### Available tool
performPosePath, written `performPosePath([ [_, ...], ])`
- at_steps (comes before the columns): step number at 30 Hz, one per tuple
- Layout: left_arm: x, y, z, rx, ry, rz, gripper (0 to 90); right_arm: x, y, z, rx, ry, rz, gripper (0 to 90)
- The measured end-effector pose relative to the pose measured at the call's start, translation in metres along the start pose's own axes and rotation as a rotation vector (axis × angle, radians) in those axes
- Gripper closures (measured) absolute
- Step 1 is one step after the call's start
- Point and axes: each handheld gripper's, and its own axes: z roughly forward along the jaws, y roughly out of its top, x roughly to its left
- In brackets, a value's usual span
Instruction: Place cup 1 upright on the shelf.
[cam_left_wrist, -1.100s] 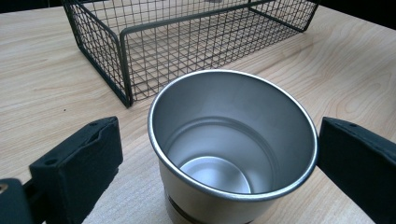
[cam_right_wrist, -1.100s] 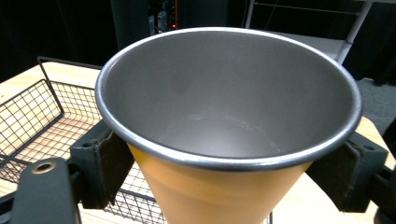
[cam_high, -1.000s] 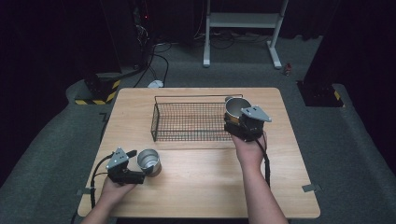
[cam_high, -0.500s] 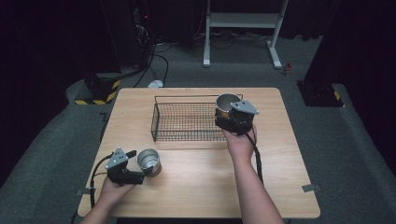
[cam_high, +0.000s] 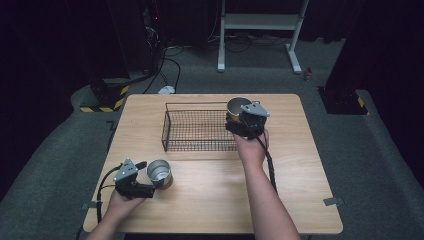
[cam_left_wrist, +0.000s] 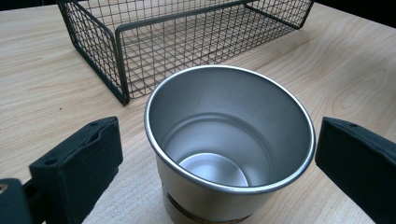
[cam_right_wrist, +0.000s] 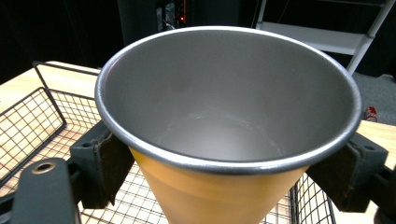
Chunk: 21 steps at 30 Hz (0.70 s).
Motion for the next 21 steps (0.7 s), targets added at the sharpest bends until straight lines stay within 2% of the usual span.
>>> performPosePath([
  [11,0.000,0.000,0.000,0.002,-0.004,0.000,1.4,-0.007,0.004,0.018,0.021,-0.012,0.013,15.3],
  [17,0.000,-0.001,0.001,0.003,-0.006,-0.002,1.4,-0.009,0.005,0.022,0.007,-0.020,0.026,15.3],
  [21,0.000,-0.001,0.001,0.006,-0.007,0.003,1.4,-0.011,0.005,0.027,0.027,-0.021,0.026,15.3],
])
